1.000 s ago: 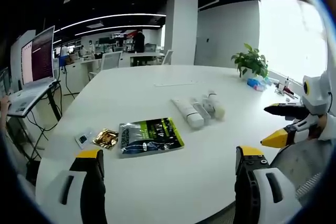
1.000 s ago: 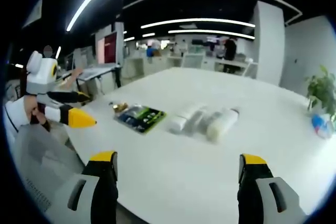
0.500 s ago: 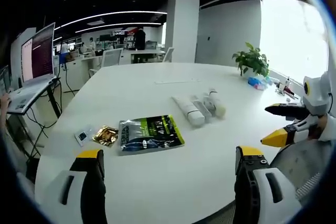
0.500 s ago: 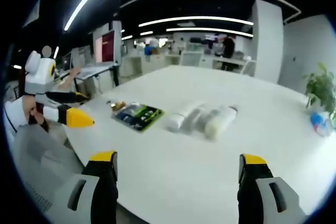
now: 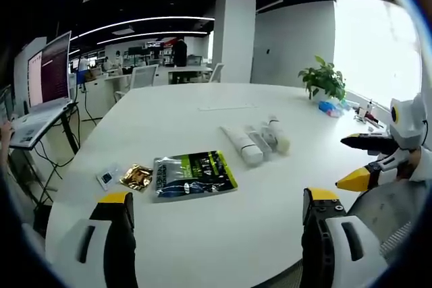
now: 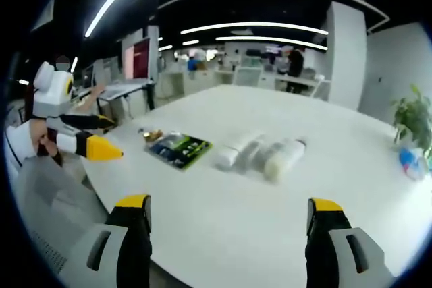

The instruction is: Arrange the skincare products in the storage area until every visible bottle or jar stands upright without overlapping.

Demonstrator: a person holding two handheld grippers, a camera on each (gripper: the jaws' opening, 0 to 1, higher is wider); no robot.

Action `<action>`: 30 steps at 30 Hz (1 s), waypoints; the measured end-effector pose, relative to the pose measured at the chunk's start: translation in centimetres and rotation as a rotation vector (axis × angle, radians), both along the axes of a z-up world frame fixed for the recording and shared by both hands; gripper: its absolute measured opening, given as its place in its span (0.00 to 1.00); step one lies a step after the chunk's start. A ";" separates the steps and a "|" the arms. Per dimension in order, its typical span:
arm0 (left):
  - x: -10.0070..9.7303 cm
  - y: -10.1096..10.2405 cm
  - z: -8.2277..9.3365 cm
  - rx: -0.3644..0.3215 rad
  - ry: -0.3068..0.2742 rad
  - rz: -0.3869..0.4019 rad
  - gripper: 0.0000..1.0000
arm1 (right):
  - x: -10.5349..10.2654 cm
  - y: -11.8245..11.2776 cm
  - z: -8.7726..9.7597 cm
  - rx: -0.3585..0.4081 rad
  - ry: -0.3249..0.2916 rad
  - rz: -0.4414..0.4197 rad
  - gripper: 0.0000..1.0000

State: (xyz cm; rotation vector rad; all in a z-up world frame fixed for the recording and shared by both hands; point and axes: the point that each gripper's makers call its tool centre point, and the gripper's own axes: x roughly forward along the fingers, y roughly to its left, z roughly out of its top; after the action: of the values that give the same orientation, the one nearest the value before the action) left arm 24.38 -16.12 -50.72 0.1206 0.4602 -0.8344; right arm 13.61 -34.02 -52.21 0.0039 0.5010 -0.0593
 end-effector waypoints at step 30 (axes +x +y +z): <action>0.1 -0.4 -0.6 0.021 0.023 -0.031 0.98 | 0.0 0.2 -0.8 0.023 0.062 0.020 1.00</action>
State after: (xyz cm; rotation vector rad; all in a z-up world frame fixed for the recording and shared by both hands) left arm 24.46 -16.49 -51.33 0.1376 0.4895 -0.8619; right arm 13.60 -33.84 -53.04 0.0198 0.5635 -0.0345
